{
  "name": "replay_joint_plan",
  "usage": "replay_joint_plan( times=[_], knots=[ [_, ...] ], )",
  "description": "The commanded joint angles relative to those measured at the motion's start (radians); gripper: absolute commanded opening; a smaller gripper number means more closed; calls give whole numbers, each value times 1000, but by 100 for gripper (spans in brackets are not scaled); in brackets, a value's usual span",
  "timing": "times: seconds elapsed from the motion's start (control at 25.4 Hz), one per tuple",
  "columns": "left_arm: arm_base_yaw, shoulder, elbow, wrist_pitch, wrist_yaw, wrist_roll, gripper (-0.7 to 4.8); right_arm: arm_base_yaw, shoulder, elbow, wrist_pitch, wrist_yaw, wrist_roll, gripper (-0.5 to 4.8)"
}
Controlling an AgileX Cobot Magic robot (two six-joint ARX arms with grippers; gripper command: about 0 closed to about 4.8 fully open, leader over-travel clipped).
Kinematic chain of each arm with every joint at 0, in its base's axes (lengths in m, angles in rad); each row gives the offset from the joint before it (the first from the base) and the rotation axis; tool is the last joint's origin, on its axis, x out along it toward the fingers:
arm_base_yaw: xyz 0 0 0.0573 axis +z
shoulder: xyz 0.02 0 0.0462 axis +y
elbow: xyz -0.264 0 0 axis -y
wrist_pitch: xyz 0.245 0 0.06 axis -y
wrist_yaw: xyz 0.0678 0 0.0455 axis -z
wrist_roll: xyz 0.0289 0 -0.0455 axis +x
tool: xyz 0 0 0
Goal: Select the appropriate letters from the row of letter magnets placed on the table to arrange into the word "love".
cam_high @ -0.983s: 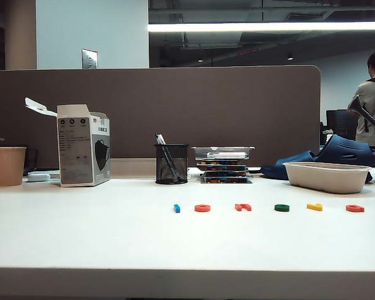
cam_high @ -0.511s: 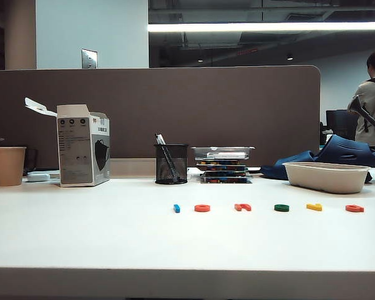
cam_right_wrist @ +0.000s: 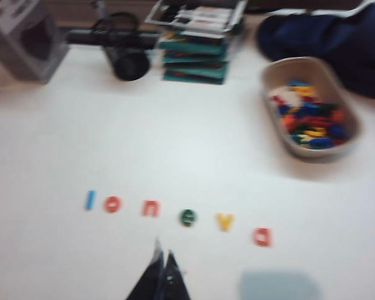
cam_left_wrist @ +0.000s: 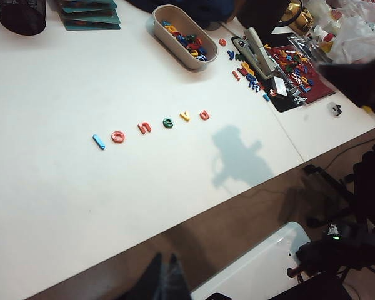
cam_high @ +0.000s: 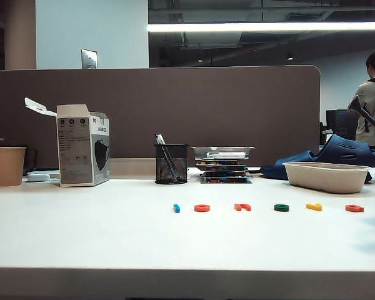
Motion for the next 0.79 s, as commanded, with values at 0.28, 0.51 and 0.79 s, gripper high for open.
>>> replay_joint_plan(
  times=[0.28, 0.51, 0.79],
  knots=[
    [0, -2, 3, 14, -2, -3, -5, 145, 502, 262, 30, -231, 42, 184],
    [0, -2, 3, 14, -2, -3, -5, 165, 726, 333, 65, -313, 43, 191],
    [0, -2, 3, 13, -3, -3, -5, 243, 911, 380, 97, -271, 43, 204]
  ],
)
